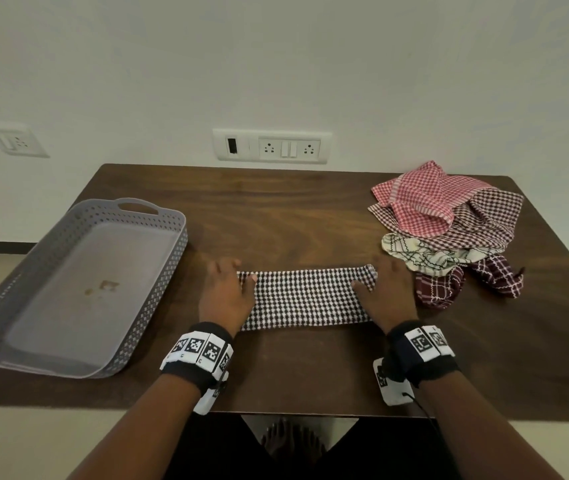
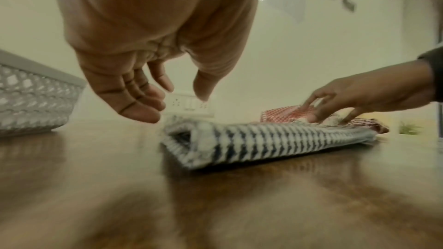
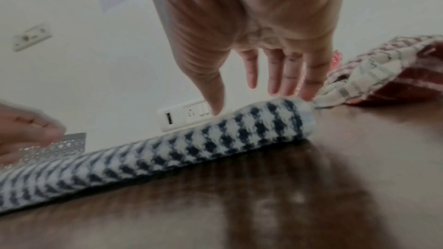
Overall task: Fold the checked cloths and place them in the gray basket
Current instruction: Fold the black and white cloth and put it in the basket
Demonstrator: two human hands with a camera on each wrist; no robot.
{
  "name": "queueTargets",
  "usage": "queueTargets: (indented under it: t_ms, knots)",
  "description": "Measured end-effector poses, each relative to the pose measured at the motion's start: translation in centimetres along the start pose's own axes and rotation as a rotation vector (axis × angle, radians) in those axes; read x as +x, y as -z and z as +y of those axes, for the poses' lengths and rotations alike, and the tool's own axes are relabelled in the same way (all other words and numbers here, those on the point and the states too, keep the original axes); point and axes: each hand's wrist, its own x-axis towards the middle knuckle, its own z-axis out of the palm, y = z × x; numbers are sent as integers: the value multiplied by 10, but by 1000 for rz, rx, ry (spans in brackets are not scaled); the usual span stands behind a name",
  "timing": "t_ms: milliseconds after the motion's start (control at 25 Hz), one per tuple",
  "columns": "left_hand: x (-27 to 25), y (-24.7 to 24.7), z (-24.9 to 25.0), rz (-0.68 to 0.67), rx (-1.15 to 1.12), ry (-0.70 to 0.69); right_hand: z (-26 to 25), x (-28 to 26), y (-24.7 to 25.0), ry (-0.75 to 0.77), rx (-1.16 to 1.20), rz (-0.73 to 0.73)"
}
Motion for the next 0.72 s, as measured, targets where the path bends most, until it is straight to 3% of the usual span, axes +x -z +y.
queueTargets:
  t_ms: [80, 160, 280, 360, 440, 560, 640, 720]
  knots:
    - [-6, -7, 24, -50, -17, -252, -18, -6, -6, 247, -13, -124]
    - [-15, -26, 46, -286, 53, -390, -35, -13, -21, 354, -98, -334]
    - [-26, -55, 53, -646, 358, -313, -25, -14, -30, 194, -258, -547]
    - [-32, -68, 45, -727, 499, -280, -7, -13, -21, 87, -276, -572]
    - [-36, -74, 42, -748, 525, -275, 7, -15, -11, 28, -209, -509]
    - [-39, -74, 47, -720, 459, -264, 16, -15, -9, -153, 10, -200]
    - [-38, -71, 48, -574, 303, -272, 20, -9, -9, -290, 45, -157]
    - [-36, -64, 45, -364, 166, -298, 22, -2, -6, -389, 172, -237]
